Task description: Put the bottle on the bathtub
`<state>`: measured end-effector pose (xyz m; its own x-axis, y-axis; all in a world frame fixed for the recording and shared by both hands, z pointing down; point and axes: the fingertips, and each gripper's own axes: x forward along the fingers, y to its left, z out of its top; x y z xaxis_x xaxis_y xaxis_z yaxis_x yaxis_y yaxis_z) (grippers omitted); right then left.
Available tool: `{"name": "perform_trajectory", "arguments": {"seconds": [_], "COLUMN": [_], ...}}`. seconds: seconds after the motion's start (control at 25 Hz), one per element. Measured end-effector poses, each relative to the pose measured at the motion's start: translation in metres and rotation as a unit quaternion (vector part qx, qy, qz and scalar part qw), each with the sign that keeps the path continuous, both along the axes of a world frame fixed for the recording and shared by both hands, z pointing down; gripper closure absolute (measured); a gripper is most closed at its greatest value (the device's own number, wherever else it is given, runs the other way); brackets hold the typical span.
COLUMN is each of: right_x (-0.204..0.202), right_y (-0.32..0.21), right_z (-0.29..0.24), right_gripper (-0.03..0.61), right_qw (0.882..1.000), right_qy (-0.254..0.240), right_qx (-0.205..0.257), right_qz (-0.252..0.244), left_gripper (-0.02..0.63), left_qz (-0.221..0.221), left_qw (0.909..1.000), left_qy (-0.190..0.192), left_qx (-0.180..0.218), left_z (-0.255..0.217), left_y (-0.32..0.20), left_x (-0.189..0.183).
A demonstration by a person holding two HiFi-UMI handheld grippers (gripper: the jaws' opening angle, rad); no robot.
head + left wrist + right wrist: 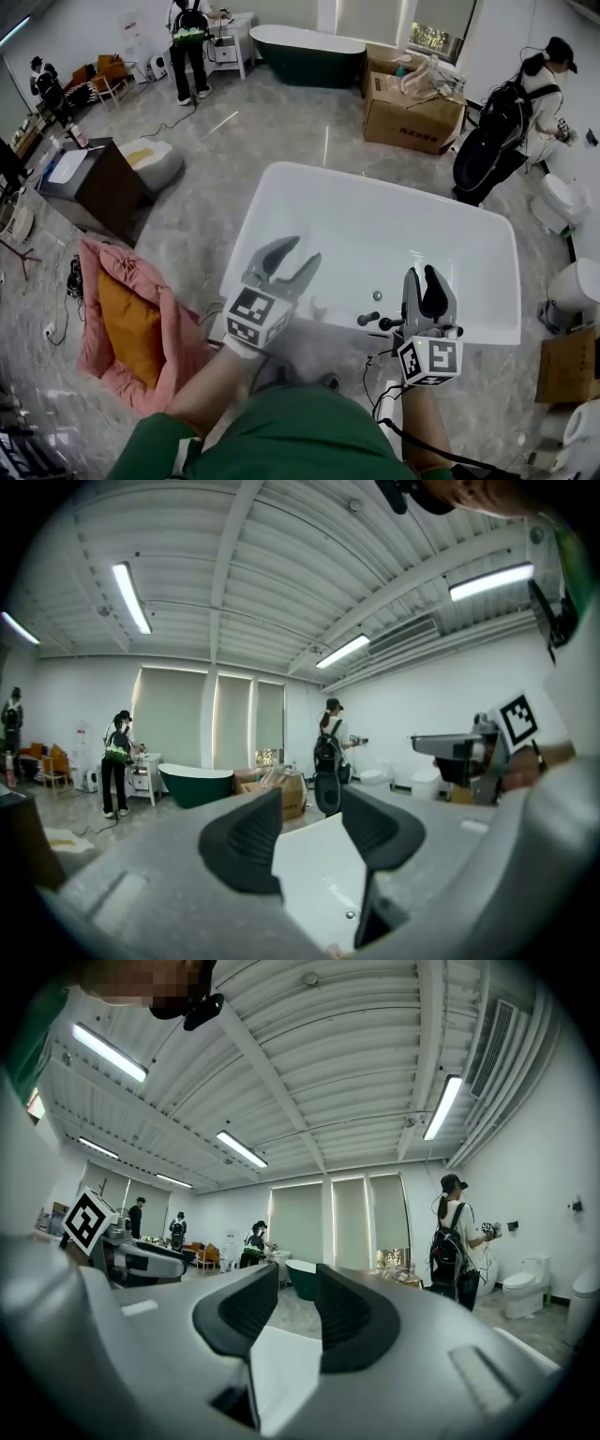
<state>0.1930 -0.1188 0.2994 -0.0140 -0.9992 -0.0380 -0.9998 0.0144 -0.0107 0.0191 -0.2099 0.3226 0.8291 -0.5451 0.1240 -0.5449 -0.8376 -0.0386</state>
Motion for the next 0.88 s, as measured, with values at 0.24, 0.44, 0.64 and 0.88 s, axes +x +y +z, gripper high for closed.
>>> {"name": "perform_trajectory", "arguments": {"seconds": [0.24, 0.44, 0.64, 0.88], "right_x": [0.005, 0.014, 0.016, 0.015], "right_y": [-0.003, -0.001, -0.002, -0.002], "right_z": [-0.006, 0.001, 0.000, 0.002], "right_gripper": [0.460, 0.460, 0.460, 0.462], "right_qw": [1.000, 1.000, 1.000, 1.000], "right_qy": [-0.004, -0.007, -0.009, -0.012], "right_qx": [0.006, 0.003, 0.004, 0.003], "right_qz": [-0.005, -0.009, -0.013, -0.014], "left_gripper": [0.417, 0.417, 0.417, 0.417], "left_qz": [-0.002, -0.006, -0.008, -0.008], "left_qw": [1.0000, 1.0000, 1.0000, 0.9999], "left_qy": [-0.002, -0.003, -0.005, -0.006], "left_qx": [0.002, 0.000, -0.002, -0.003], "left_z": [-0.003, 0.004, 0.005, 0.006], "left_y": [-0.002, 0.001, 0.003, 0.004], "left_x": [0.006, 0.013, 0.014, 0.014]}}
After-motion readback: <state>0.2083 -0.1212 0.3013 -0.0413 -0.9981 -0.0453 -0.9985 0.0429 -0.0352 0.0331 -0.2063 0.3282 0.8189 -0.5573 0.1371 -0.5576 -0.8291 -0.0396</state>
